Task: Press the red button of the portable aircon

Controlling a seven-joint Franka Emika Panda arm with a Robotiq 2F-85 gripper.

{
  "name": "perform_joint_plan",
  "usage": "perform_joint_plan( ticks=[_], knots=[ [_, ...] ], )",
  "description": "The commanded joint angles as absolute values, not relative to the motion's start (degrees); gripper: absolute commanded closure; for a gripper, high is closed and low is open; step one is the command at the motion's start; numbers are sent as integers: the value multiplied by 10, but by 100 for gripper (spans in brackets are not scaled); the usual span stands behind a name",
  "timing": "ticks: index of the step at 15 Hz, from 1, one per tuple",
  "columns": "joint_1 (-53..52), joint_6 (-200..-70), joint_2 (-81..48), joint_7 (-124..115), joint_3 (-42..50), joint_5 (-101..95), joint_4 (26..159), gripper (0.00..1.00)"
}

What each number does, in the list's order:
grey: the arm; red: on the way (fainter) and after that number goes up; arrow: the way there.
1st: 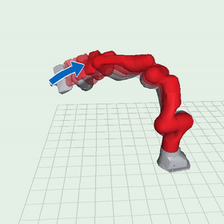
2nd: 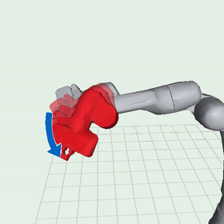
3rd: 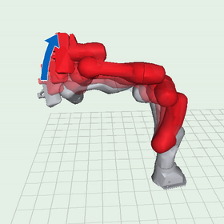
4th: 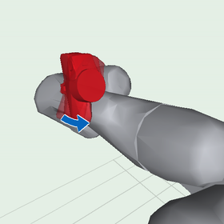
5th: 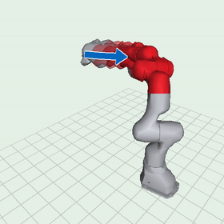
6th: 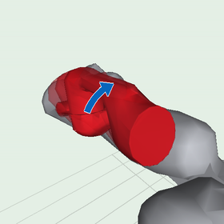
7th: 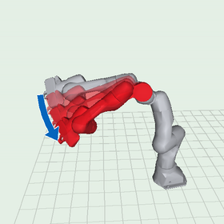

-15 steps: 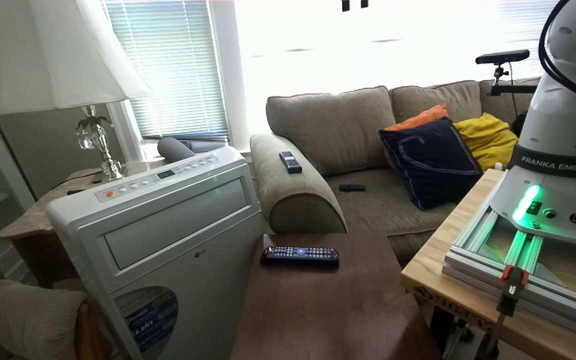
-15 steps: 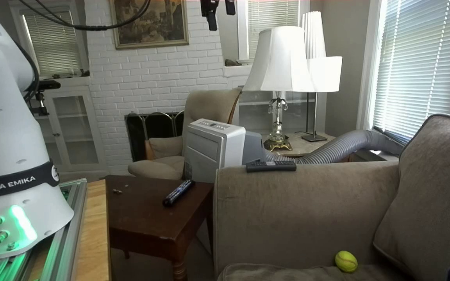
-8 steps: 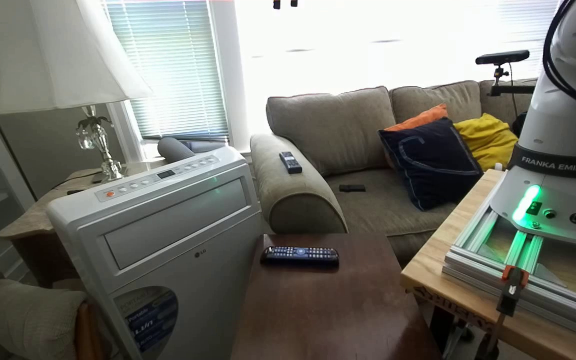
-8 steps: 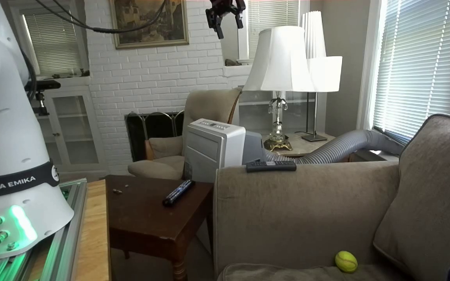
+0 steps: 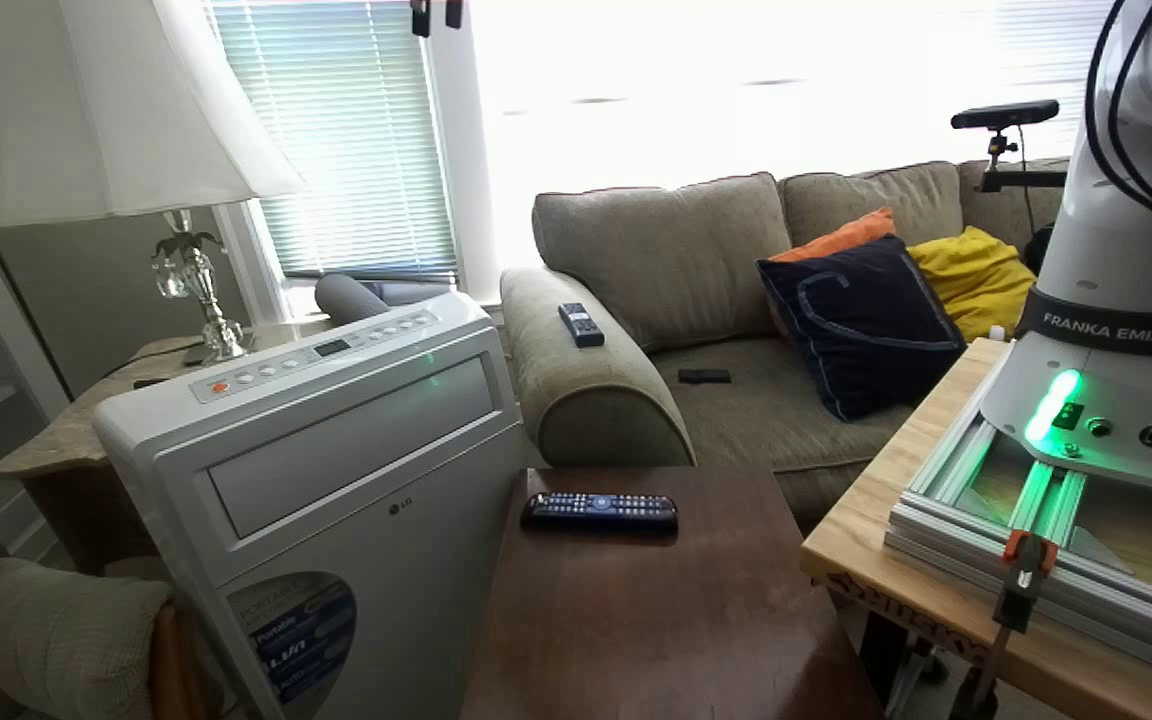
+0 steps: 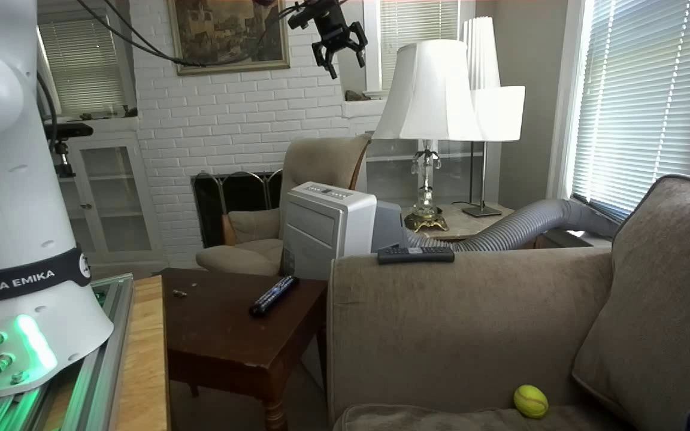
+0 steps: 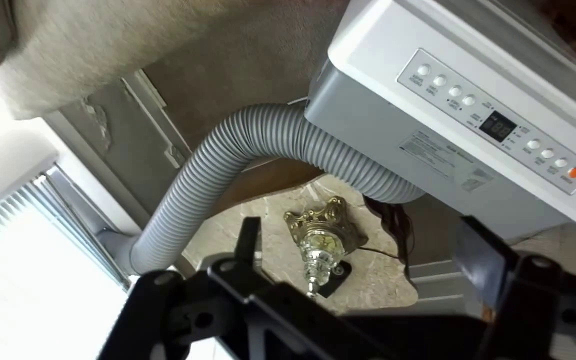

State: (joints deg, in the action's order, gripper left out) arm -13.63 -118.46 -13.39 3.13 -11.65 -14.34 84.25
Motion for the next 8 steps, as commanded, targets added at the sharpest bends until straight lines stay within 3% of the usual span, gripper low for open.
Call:
perform_joint_plan(
  ticks=[1,8],
  knots=[
    [-173,-1183,-189,72,-124,-186,787,28],
    [-234,-1214,-261,119,-133,-218,774,74]
  ],
)
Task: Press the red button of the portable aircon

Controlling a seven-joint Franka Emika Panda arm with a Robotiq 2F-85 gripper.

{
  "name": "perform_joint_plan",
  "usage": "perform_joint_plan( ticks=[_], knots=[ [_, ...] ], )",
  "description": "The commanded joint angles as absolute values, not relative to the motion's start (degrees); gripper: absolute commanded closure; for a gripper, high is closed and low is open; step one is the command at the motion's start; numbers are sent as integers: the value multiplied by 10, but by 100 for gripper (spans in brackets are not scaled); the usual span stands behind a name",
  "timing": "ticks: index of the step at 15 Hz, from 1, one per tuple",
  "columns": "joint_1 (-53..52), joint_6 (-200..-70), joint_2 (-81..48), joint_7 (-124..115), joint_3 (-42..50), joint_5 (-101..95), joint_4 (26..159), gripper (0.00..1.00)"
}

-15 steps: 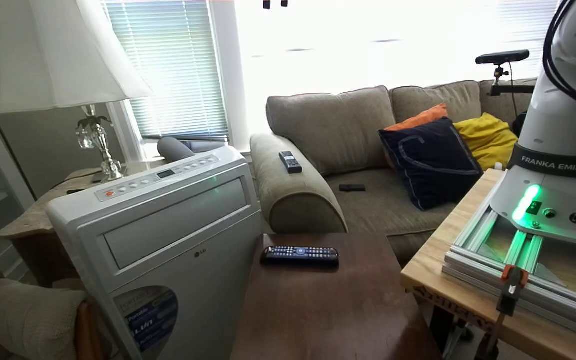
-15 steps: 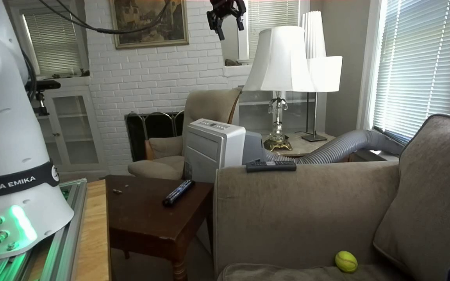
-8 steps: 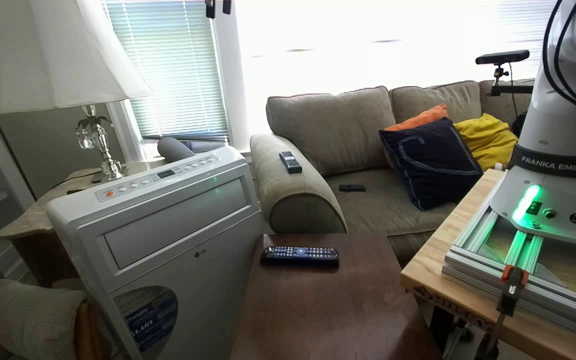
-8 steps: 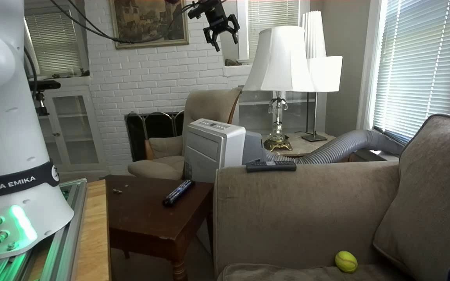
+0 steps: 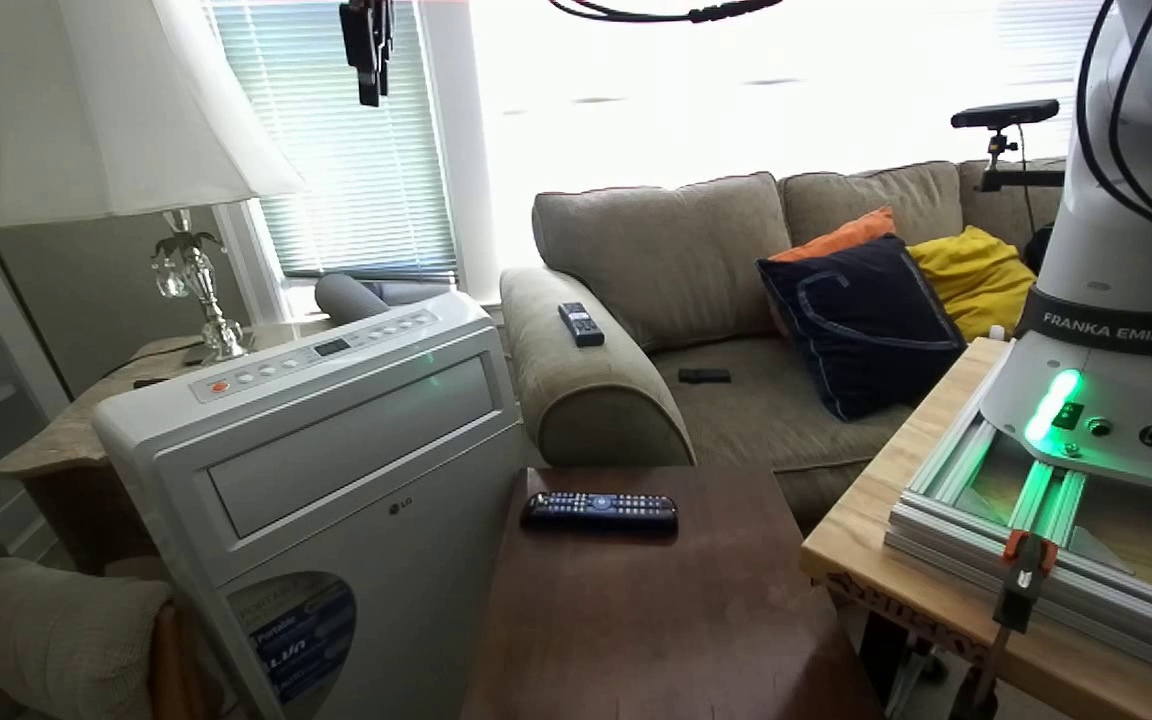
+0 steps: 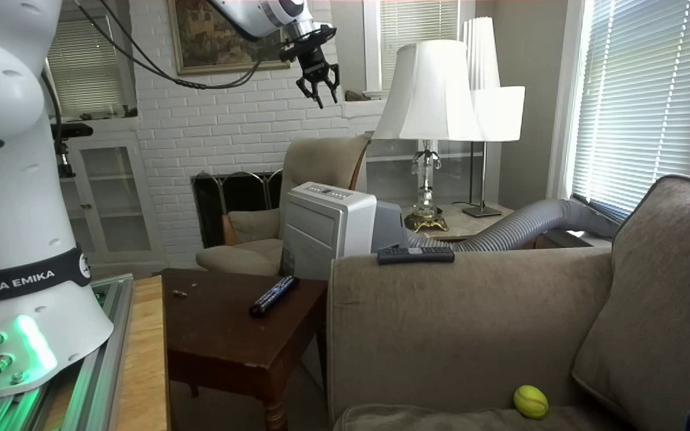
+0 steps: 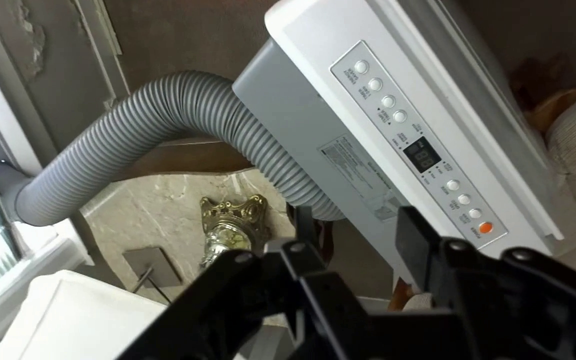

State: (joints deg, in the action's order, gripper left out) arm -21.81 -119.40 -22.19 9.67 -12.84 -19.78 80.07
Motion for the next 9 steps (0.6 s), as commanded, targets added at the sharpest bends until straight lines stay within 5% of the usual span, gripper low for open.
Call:
perform_joint_plan(
  ticks=[1,4,9],
  knots=[
    [-240,-1226,-272,124,-133,-219,770,82],
    [-260,-1258,-296,130,-134,-218,766,99],
    [-267,-1249,-293,133,-135,-200,779,99]
  ],
)
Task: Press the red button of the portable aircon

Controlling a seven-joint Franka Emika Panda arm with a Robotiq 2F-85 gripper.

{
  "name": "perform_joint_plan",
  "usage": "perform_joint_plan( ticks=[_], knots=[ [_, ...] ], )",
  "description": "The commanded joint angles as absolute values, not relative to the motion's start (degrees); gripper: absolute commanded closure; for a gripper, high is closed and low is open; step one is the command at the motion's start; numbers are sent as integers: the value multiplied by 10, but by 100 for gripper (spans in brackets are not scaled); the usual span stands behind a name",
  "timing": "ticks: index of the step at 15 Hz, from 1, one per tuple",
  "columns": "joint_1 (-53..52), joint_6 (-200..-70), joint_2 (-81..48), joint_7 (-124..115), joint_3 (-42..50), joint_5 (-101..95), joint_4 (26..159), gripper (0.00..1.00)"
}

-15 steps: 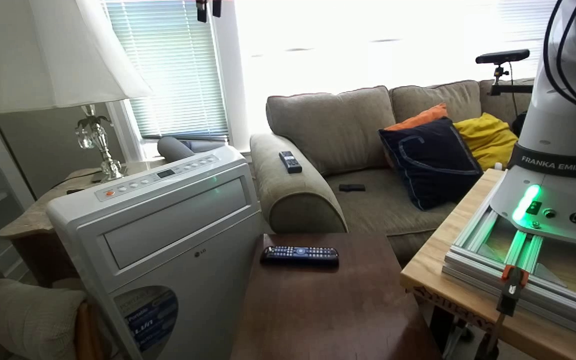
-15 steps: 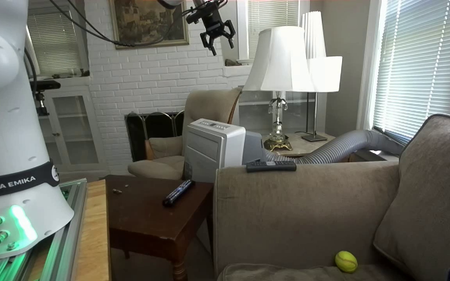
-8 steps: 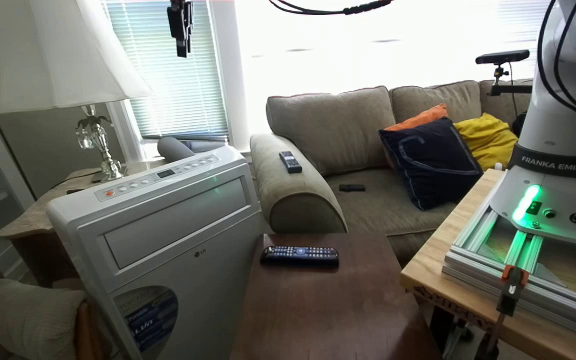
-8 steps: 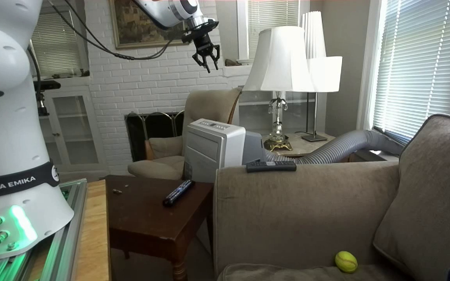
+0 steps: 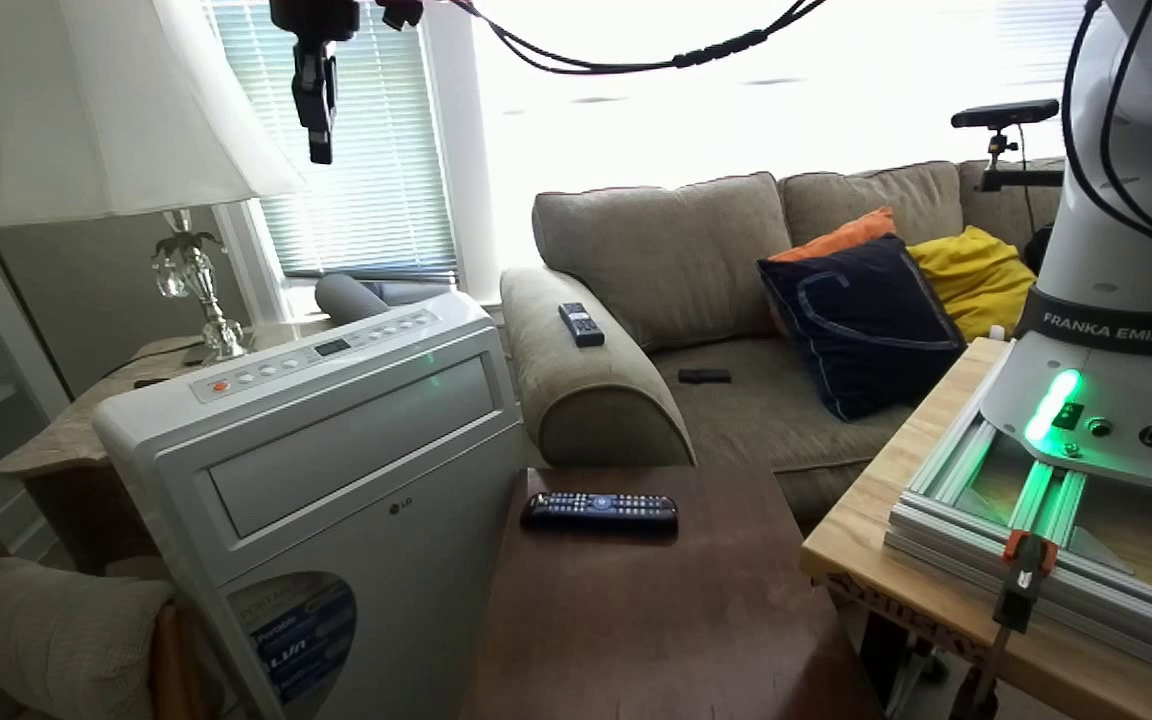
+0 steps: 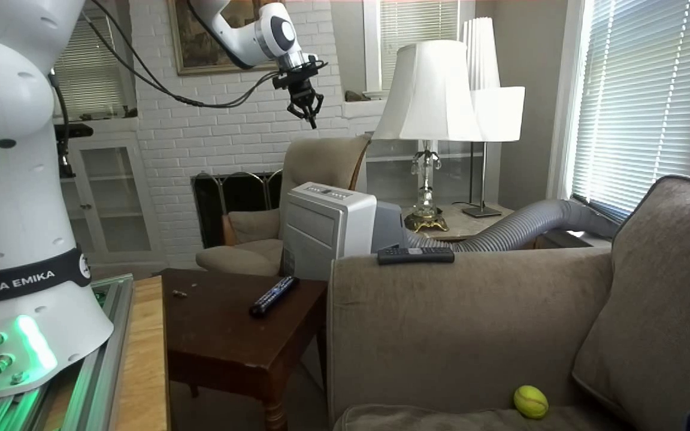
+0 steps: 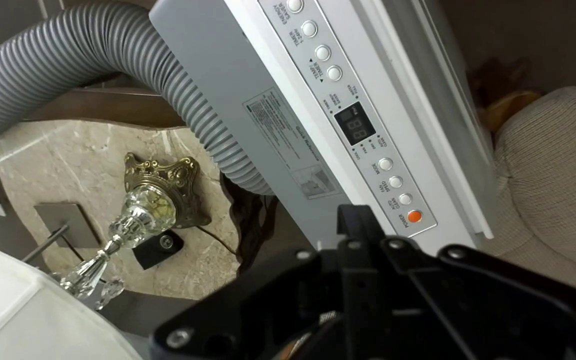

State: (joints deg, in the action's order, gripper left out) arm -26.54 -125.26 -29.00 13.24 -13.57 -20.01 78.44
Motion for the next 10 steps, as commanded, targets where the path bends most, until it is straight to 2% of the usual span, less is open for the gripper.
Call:
perform_joint_plan(
  ticks=[1,3,10],
  knots=[
    [-267,-1249,-293,134,-135,-200,778,99],
    [-265,-1252,-290,136,-136,-200,781,100],
    [-306,-1403,-352,42,-124,-213,796,100]
  ],
)
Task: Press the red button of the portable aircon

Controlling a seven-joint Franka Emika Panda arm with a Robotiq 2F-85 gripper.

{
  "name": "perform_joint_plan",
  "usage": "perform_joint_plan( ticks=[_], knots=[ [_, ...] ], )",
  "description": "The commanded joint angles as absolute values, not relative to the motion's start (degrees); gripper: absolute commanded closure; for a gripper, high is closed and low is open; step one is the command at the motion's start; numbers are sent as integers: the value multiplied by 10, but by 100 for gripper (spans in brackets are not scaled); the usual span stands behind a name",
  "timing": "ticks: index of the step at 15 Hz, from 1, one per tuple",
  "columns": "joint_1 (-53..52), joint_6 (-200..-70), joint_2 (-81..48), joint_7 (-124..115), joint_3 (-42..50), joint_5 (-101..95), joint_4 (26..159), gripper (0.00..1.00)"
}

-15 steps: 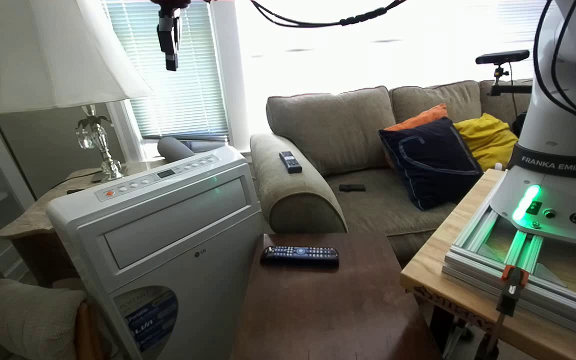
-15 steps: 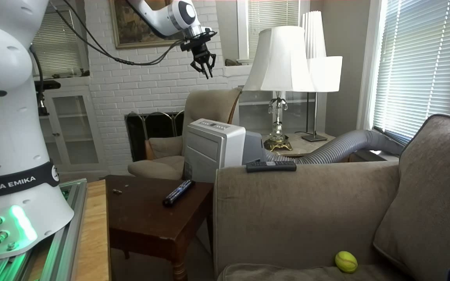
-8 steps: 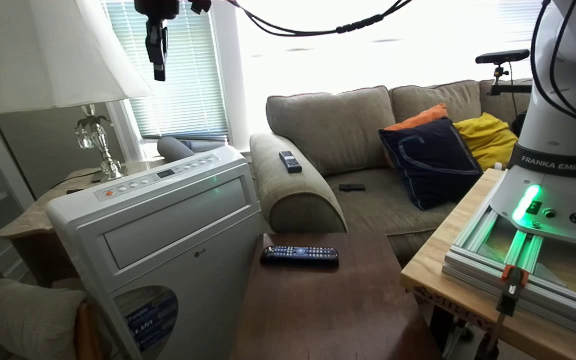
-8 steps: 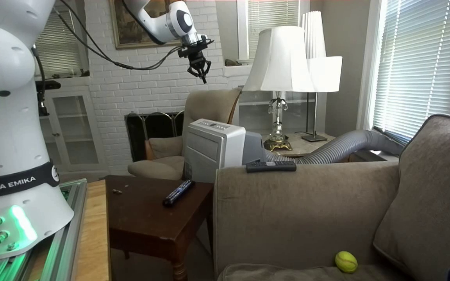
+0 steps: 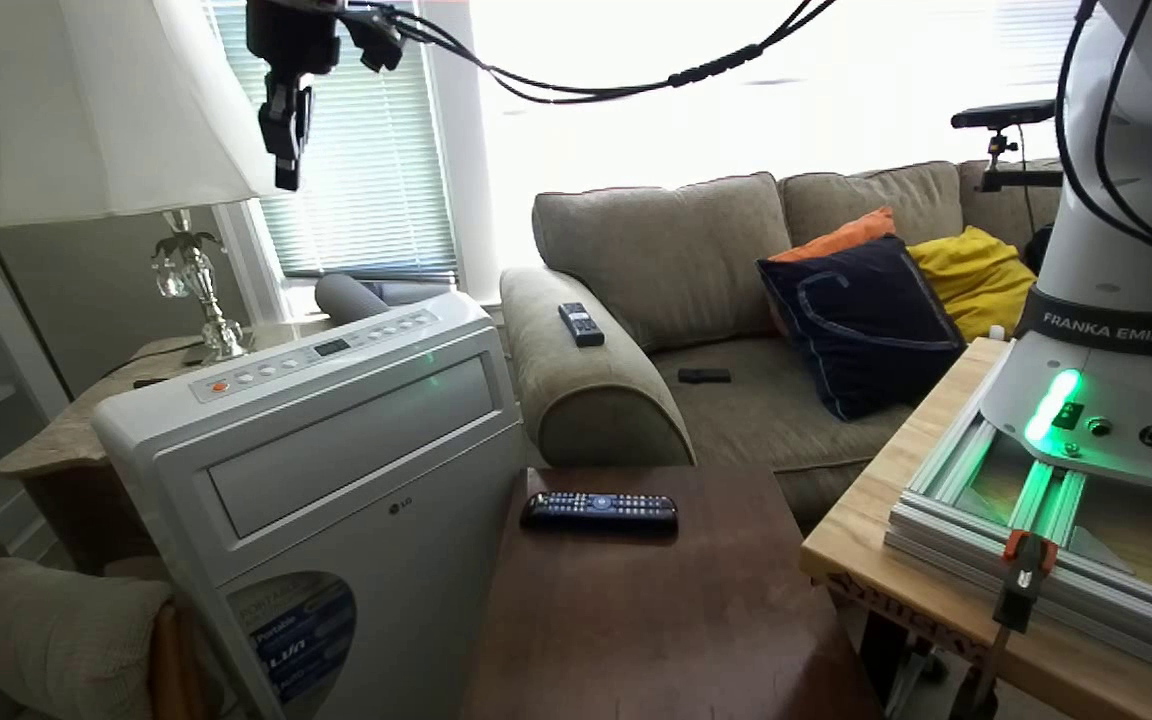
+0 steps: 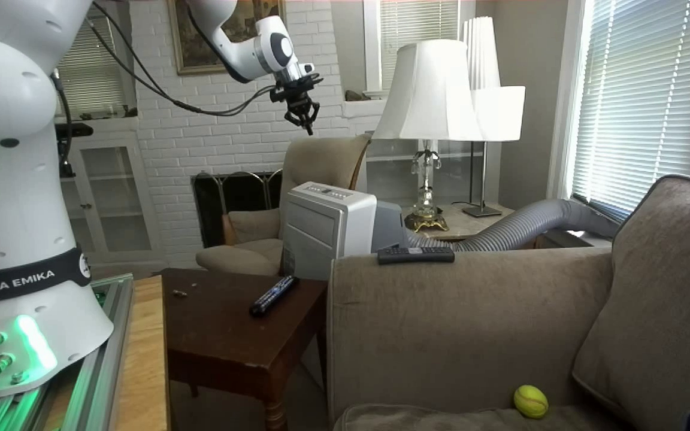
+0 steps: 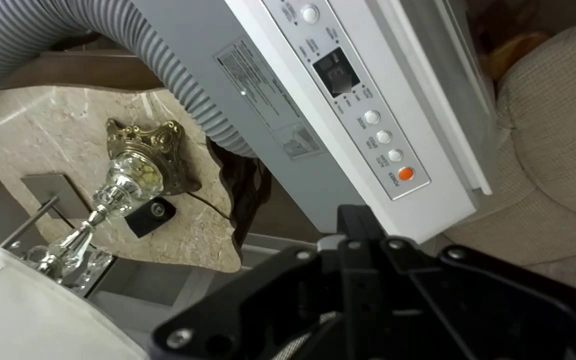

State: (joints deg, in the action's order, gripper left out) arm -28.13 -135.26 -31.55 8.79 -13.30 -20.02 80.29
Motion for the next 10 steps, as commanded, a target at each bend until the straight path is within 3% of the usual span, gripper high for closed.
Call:
perform_joint_plan(
  ticks=[1,10],
  knots=[
    [-316,-1412,-361,32,-118,-218,794,100],
    [-410,-1463,-490,-47,-18,-245,675,100]
  ],
)
